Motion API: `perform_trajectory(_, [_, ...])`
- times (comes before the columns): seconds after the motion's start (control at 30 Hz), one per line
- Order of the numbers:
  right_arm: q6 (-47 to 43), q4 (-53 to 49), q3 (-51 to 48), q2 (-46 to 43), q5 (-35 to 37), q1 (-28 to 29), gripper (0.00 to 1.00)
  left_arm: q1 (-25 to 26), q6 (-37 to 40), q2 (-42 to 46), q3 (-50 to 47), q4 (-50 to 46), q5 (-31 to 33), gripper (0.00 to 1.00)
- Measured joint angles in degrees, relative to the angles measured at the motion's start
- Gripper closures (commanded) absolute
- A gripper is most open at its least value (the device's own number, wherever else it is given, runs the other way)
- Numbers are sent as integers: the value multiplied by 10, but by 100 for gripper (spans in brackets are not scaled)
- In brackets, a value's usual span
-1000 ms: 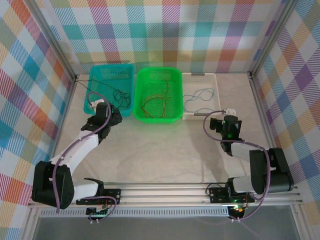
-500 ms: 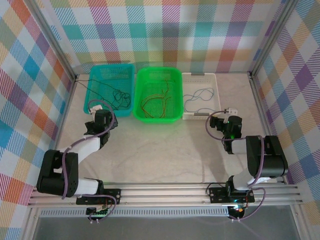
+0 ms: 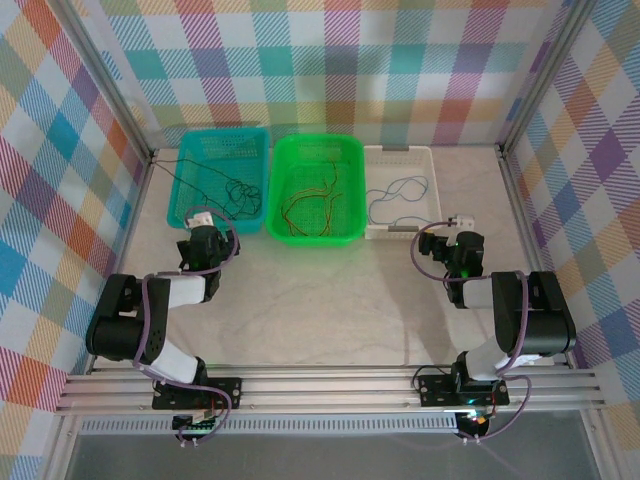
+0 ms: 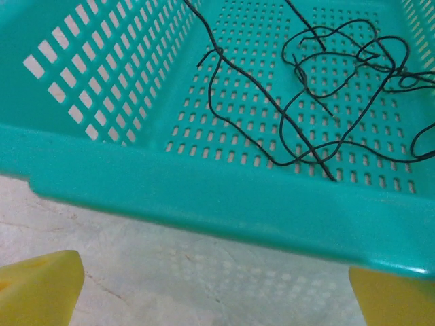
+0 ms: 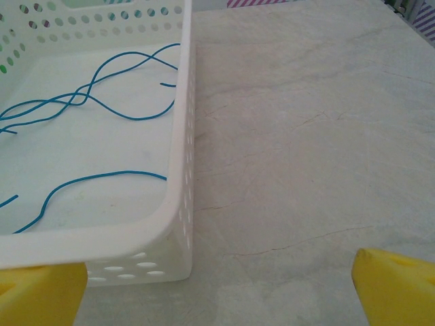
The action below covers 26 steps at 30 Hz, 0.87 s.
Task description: Untangle the cables
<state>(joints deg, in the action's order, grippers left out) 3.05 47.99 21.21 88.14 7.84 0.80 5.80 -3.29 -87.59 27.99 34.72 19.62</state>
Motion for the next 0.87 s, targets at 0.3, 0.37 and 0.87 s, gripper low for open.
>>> perform_trajectory(0.3, [0,9,0,0,0,0,0,2,17,-21,-50,93,-28,0])
perform_trajectory(0.37, [0,11,0,0,0,0,0,4,17,-21,-50,102,-26,0])
perform_trajectory(0.87, [0,16,0,0,0,0,0,4,23,-21,-50,120,-24,0])
